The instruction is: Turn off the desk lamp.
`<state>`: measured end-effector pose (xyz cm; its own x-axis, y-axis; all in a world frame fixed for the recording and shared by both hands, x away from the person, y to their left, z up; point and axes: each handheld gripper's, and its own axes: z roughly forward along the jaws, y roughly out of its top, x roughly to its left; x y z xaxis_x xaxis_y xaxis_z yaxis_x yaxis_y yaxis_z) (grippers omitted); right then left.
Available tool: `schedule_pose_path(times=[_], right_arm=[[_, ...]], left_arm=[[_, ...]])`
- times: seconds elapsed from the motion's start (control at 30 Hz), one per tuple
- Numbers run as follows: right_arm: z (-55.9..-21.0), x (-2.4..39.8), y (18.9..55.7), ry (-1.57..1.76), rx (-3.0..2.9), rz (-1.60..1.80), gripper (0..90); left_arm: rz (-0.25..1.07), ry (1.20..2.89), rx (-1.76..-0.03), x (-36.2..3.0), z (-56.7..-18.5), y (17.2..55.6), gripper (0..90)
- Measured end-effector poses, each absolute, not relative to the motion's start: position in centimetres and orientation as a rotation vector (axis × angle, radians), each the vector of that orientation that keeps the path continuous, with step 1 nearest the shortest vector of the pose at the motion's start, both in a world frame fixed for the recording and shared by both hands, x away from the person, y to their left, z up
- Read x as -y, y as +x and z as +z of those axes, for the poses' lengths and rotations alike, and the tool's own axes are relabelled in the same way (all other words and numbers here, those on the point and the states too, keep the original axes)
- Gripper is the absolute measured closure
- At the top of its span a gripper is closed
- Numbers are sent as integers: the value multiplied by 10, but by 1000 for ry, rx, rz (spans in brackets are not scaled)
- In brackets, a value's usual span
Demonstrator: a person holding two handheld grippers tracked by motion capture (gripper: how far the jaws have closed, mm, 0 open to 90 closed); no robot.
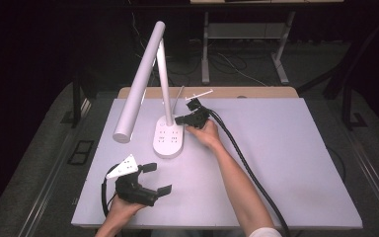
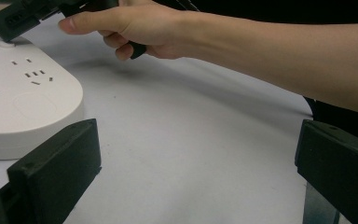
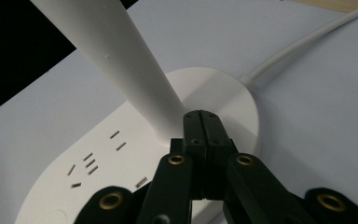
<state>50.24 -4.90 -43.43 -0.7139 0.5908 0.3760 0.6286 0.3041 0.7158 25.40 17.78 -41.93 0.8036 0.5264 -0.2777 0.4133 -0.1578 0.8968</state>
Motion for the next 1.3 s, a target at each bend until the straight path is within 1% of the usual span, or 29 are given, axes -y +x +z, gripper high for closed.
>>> schedule_pose_path(times=[1.3], right_arm=[[-430, 42, 498, -1208, 2590, -1361, 900]], left_arm=[[115, 1785, -729, -176, -420, 255, 0]])
